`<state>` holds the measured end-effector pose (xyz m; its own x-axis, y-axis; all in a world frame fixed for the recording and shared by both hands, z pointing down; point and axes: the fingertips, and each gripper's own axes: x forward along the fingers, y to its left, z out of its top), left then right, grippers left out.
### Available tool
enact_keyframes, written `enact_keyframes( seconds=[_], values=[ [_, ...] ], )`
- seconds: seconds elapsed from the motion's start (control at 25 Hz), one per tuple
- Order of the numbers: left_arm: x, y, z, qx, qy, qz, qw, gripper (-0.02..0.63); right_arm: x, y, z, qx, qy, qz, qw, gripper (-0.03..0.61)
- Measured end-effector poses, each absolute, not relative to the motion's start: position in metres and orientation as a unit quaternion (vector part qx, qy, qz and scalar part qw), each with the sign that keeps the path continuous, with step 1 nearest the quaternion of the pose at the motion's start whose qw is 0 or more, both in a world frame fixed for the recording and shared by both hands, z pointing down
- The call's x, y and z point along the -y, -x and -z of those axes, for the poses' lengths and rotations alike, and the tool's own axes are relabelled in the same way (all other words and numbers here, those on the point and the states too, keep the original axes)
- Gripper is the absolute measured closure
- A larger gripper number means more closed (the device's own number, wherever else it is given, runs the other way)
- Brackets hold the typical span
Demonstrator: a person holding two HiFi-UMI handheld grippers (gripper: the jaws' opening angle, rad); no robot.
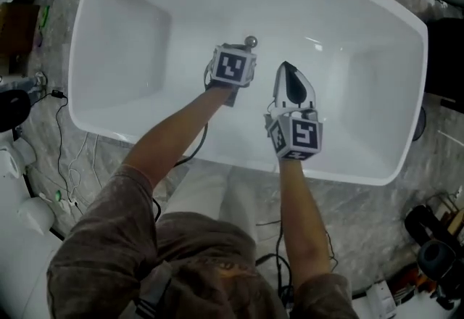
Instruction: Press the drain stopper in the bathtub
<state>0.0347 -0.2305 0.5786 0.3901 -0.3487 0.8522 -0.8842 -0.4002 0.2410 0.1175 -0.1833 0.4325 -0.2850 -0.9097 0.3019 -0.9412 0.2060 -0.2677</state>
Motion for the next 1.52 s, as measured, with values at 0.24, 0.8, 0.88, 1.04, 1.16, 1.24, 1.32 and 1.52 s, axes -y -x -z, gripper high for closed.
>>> enact_keyframes(
  seconds=[0.24,0.8,0.88,1.04,1.16,1.24,1.32,1.52],
  values=[
    [0.207,-0.03,-0.473,0.407,-0.776,-0.352,0.329,0.612,0.162,-0.108,-0.36,0.781,-0.596,-0.185,0.03,0.58],
    [0.125,-0.007,-0.276,0.381,-0.835,-0.285,0.276,0.612,0.087,-0.071,-0.24,0.793,-0.573,-0.204,0.025,0.58],
    [0.109,-0.006,-0.254,0.37,-0.848,-0.275,0.262,0.612,0.077,-0.067,-0.224,0.798,-0.568,-0.203,0.025,0.58],
    [0.081,-0.002,-0.212,0.352,-0.871,-0.255,0.228,0.612,0.058,-0.056,-0.189,0.812,-0.551,-0.192,0.022,0.58],
    [0.063,0.001,-0.186,0.34,-0.885,-0.237,0.213,0.612,0.045,-0.05,-0.165,0.821,-0.541,-0.181,0.017,0.58],
    [0.055,0.004,-0.17,0.333,-0.895,-0.223,0.197,0.612,0.038,-0.047,-0.151,0.824,-0.54,-0.172,0.011,0.58],
    [0.05,0.006,-0.153,0.327,-0.905,-0.207,0.175,0.612,0.032,-0.044,-0.138,0.826,-0.54,-0.162,0.005,0.58],
    [0.036,0.011,-0.12,0.315,-0.924,-0.174,0.128,0.612,0.017,-0.033,-0.109,0.839,-0.53,-0.124,-0.002,0.58]
  ],
)
